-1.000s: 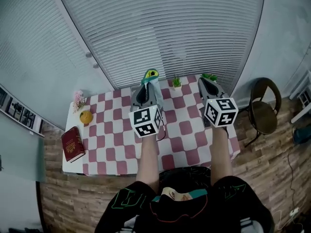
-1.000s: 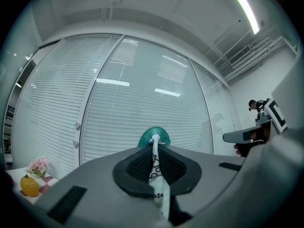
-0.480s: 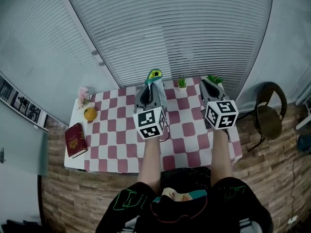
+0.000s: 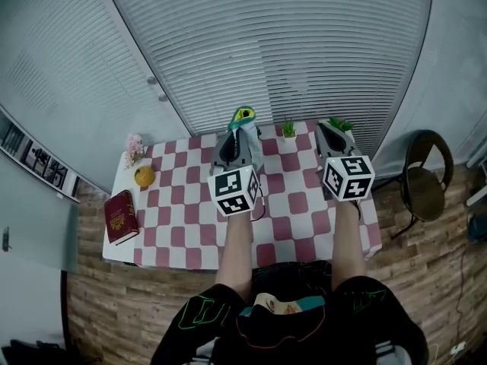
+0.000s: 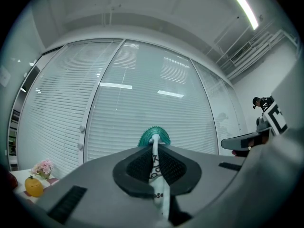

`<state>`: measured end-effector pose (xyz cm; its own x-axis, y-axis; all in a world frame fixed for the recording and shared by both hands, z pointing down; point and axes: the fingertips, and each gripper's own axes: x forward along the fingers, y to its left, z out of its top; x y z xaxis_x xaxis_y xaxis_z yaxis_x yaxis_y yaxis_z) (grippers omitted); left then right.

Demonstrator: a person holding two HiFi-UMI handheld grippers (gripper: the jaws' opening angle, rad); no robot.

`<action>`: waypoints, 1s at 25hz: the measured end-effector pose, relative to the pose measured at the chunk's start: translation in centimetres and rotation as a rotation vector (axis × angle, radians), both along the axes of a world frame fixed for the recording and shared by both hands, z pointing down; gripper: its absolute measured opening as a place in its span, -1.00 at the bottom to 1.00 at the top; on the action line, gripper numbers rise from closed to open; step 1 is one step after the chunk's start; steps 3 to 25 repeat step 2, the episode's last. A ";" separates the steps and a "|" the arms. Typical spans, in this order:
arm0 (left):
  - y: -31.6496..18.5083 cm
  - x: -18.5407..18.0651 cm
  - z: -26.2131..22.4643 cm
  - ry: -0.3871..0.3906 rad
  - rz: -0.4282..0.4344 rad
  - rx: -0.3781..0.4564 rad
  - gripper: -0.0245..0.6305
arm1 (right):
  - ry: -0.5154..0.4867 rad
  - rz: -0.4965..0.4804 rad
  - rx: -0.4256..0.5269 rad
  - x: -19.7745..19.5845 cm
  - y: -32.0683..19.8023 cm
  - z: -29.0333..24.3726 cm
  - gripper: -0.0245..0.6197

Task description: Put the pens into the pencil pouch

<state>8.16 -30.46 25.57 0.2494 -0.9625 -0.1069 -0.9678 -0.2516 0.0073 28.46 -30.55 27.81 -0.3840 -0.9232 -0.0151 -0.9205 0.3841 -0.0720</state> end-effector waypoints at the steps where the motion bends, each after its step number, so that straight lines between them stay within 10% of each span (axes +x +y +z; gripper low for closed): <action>1: 0.0 0.0 0.0 0.001 0.000 0.000 -0.90 | 0.001 -0.001 0.001 0.0 0.0 0.0 -0.92; 25: 0.0 0.0 -0.1 0.002 -0.001 0.000 -0.90 | 0.002 -0.003 0.003 0.1 0.0 0.0 -0.92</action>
